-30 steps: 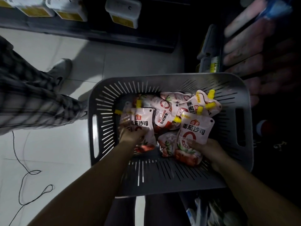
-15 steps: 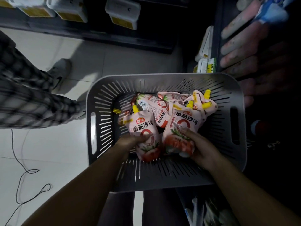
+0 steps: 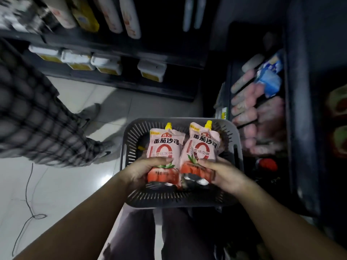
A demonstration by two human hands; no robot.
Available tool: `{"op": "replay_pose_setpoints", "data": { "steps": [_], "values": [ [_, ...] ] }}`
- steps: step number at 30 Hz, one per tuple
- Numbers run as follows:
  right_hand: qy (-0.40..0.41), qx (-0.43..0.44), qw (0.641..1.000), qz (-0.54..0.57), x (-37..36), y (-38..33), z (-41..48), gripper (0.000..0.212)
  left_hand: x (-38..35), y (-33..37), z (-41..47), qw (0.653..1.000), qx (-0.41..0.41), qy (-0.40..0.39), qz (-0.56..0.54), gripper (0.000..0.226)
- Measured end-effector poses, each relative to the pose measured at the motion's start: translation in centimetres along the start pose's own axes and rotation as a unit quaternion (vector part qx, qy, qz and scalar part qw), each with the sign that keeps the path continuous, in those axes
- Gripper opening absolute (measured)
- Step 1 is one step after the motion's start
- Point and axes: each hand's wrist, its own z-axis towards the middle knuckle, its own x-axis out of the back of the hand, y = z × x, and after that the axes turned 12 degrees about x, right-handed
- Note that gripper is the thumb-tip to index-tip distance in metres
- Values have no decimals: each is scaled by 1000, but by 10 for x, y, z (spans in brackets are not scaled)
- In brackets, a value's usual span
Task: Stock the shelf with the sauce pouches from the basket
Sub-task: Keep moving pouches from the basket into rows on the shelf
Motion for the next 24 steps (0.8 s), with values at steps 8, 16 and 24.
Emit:
{"op": "replay_pose_setpoints", "data": {
  "steps": [8,16,24],
  "values": [
    [16,96,995,24,-34,-52,-58,30,-24,41,-77,994,-92,-7,59,66],
    [89,272,958,-2,-90,-77,-130,52,-57,74,-160,963,-193,-88,165,28],
    [167,423,891,10,-131,-72,-234,24,-94,72,-238,914,-216,-178,295,28]
  ]
}}
